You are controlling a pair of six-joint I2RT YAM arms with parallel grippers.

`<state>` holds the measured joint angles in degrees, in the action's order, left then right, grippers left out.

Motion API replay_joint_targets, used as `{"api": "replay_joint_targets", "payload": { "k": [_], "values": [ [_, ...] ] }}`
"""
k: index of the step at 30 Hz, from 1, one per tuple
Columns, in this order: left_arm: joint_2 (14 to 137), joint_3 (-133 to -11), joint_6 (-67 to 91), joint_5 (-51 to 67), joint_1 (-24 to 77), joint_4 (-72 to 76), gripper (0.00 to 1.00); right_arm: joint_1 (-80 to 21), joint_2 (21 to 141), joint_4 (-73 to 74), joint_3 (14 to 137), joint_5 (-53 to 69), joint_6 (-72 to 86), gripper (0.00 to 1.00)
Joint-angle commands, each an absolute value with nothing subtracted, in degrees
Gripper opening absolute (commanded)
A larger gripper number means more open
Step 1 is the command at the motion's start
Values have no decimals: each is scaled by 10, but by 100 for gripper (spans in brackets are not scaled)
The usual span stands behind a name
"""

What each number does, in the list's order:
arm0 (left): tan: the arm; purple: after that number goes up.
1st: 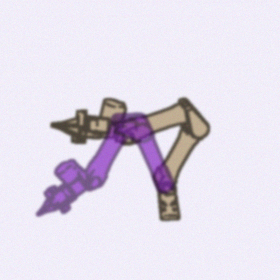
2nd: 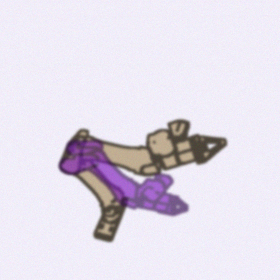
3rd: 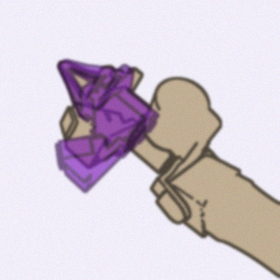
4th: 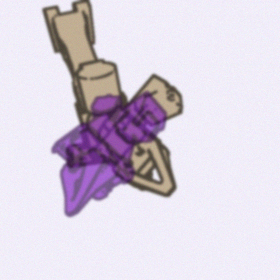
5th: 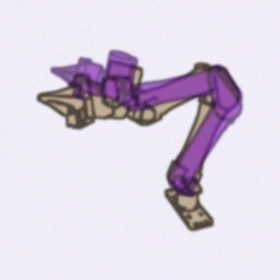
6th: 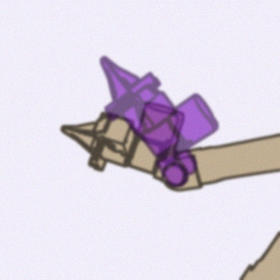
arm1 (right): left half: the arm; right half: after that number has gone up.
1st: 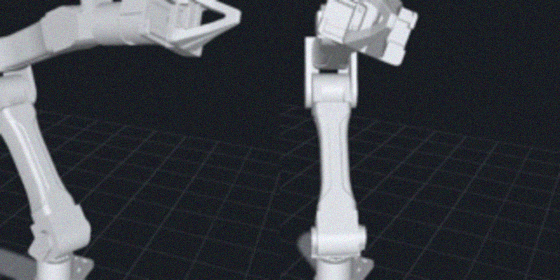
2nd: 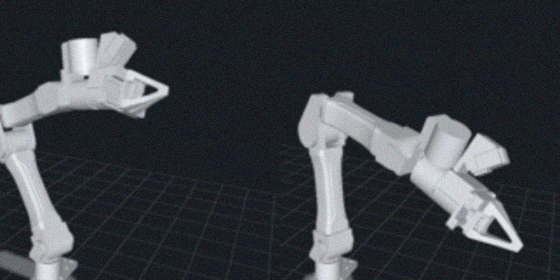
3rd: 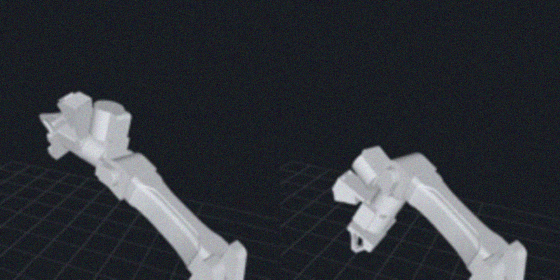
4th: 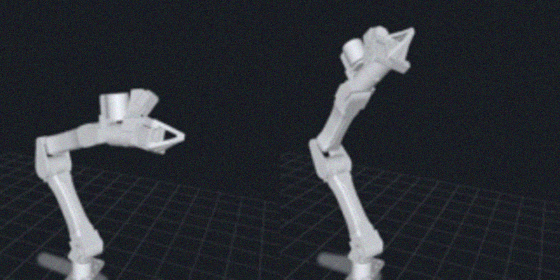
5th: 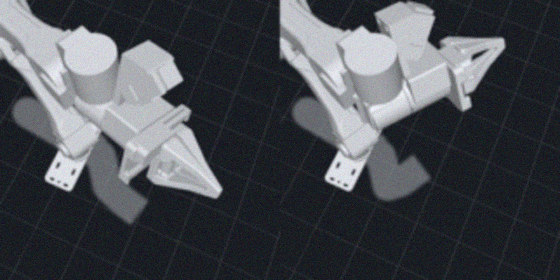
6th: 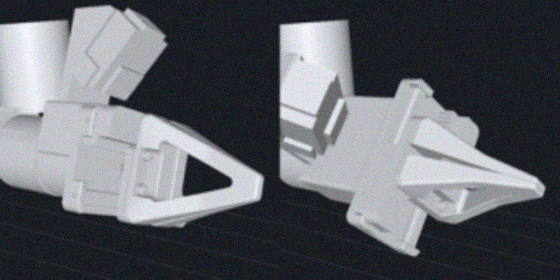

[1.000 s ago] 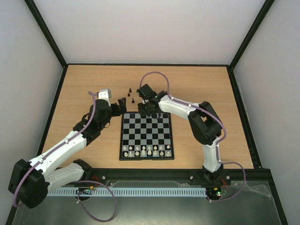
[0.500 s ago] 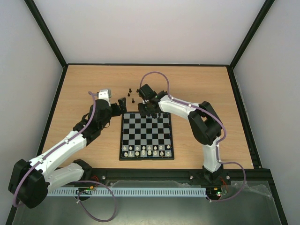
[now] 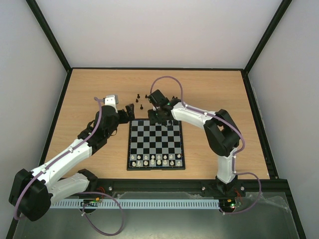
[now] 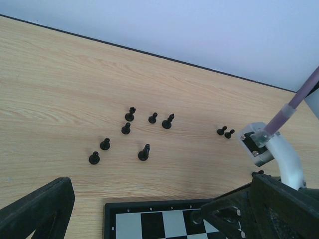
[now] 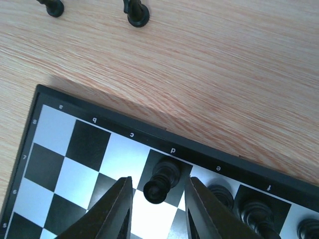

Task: Set up the chess pieces on the board
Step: Place the chess piece on the chessboard, then adjust the chess piece on the chessboard.

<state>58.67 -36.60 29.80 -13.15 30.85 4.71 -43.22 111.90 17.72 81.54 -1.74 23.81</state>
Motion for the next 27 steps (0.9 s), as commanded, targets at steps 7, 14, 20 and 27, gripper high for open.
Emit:
{"api": "replay_joint_targets", "payload": {
  "k": [7, 14, 20, 27],
  "values": [
    [590, -373, 297, -138, 308, 41, 99, -440, 1065, 157, 793, -22, 240, 31],
    [588, -372, 296, -138, 308, 41, 99, -440, 1069, 202, 809, -106, 248, 29],
    [584, -373, 296, -139, 308, 39, 99, -440, 1065, 254, 822, -158, 252, 26],
    [585, -373, 296, -140, 308, 39, 99, -440, 1070, 271, 828, -143, 250, 25]
  ]
}}
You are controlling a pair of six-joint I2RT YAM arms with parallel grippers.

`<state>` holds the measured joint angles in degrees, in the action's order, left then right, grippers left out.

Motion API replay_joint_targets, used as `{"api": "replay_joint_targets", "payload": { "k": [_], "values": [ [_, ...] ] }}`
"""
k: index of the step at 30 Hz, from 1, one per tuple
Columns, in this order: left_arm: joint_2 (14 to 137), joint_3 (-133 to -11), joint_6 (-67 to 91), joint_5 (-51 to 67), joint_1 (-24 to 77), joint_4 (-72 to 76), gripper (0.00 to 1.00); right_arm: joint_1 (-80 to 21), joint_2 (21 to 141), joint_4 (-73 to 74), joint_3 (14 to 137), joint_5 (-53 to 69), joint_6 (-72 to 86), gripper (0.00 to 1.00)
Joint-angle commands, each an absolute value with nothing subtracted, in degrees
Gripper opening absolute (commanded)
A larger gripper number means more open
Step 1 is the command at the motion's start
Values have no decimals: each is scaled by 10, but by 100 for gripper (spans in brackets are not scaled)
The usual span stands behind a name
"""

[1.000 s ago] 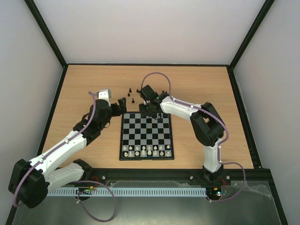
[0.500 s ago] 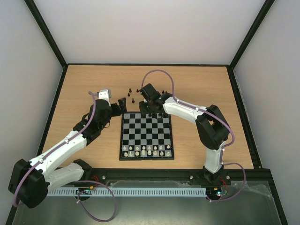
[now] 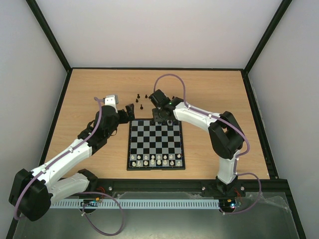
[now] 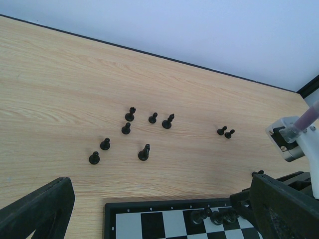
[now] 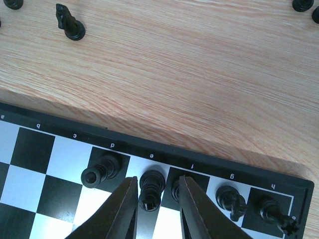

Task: Set up the chess pieces on the board
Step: Adjust the chess piece on the chessboard.

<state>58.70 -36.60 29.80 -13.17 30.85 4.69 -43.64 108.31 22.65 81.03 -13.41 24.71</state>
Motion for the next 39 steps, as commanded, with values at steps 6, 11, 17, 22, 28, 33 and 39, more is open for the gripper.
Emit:
{"api": "replay_joint_targets", "payload": {
  "k": [6, 11, 17, 22, 28, 33, 39],
  "values": [
    [586, -373, 296, -140, 308, 39, 99, -440, 1081, 277, 835, -122, 247, 24],
    [584, -373, 296, -140, 308, 39, 99, -440, 1078, 278, 834, -109, 245, 25],
    [584, -372, 297, -138, 308, 39, 99, -440, 1078, 273, 824, -106, 248, 26],
    [584, -372, 296, -140, 308, 39, 99, -440, 1085, 276, 823, -107, 249, 26],
    [584, -373, 296, -141, 308, 39, 99, -440, 1104, 277, 826, -100, 250, 26],
    [584, -372, 296, -140, 308, 39, 99, -440, 1110, 279, 827, -100, 250, 27],
    [585, -373, 296, -140, 308, 39, 99, -440, 1120, 283, 830, -98, 250, 26]
  ]
}}
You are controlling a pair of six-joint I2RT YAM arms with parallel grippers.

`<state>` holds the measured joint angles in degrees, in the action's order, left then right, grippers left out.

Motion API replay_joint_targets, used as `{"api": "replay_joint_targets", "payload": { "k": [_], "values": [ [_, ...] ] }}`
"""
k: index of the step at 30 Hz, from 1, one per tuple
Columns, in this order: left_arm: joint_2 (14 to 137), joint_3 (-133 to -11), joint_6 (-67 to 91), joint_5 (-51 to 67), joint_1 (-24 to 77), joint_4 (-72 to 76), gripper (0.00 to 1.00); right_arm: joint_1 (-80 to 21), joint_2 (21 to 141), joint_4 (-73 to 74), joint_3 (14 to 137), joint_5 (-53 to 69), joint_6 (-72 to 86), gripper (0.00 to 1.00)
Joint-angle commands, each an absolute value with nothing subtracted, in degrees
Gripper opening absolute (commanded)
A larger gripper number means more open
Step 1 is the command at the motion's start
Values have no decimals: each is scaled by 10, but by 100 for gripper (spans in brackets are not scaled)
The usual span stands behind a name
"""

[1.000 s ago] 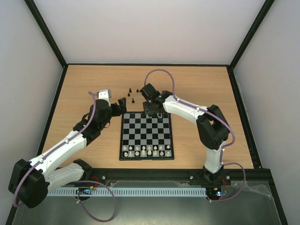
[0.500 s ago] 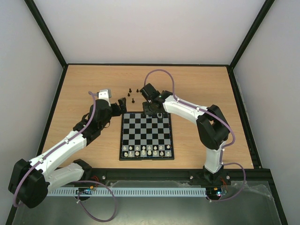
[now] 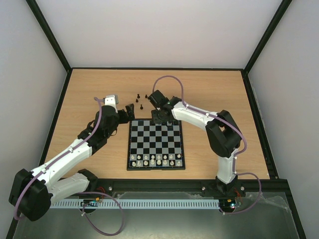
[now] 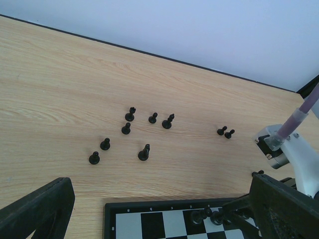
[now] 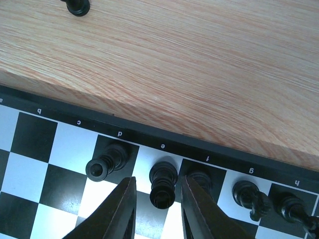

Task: Set up the chess pieces on the board
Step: Adjust the chess piece on the chessboard.

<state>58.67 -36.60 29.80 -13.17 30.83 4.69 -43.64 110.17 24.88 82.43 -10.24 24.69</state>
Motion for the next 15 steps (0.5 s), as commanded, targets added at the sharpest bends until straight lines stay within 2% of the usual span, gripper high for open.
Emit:
{"api": "replay_joint_targets", "payload": {
  "k": [1, 15],
  "values": [
    [585, -372, 296, -140, 308, 39, 99, -440, 1122, 283, 830, -97, 250, 26],
    [587, -372, 296, -139, 308, 40, 99, -440, 1127, 277, 830, -75, 247, 22]
  ]
}}
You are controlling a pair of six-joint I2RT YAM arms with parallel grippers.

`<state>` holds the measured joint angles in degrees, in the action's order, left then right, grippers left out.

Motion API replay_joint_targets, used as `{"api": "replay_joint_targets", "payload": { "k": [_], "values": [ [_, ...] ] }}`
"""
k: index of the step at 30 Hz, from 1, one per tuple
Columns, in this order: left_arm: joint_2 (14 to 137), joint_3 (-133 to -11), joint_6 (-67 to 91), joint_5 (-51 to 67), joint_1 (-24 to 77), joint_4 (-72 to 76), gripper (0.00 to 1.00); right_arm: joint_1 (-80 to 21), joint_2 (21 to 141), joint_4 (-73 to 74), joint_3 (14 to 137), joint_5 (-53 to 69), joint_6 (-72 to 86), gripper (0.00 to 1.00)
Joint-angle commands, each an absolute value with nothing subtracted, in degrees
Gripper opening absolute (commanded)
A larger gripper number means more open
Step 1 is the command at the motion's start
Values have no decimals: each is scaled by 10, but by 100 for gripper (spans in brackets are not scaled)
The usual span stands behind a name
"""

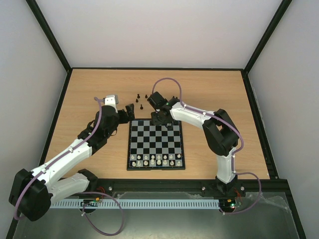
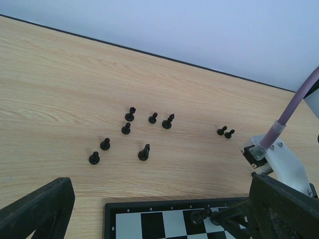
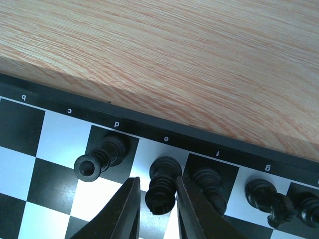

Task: Set up the chess pieces on the board
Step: Adjust the chess piece on the chessboard, then pick up the chess piece at the center of the board.

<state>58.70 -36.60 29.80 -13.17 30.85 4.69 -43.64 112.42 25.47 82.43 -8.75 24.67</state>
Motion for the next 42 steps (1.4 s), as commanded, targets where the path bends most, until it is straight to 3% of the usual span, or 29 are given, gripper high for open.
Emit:
{"api": "replay_joint_targets", "payload": {
  "k": [1, 14, 26, 29, 30, 31, 32, 38, 42],
  "values": [
    [587, -372, 297, -138, 308, 40, 99, -440, 1126, 275, 831, -74, 247, 22],
    [590, -372, 297, -139, 308, 41, 99, -440, 1123, 274, 829, -70, 246, 22],
    [587, -372, 296, -140, 308, 40, 99, -440, 1052, 252, 802, -58, 244, 36],
    [587, -372, 296, -140, 308, 40, 99, -440, 1017, 230, 783, -56, 243, 53],
    [586, -373, 296, -140, 308, 40, 99, -440, 1006, 225, 778, -60, 243, 65],
    [586, -372, 296, -140, 308, 40, 99, -440, 995, 217, 774, -63, 242, 87],
    [585, -372, 296, -141, 308, 40, 99, -440, 984, 212, 771, -68, 242, 100],
    [589, -371, 297, -137, 308, 43, 99, -438, 960, 198, 783, -129, 255, 99],
    [587, -371, 297, -134, 308, 44, 99, -426, 1013, 237, 860, -130, 261, 99]
  ]
}}
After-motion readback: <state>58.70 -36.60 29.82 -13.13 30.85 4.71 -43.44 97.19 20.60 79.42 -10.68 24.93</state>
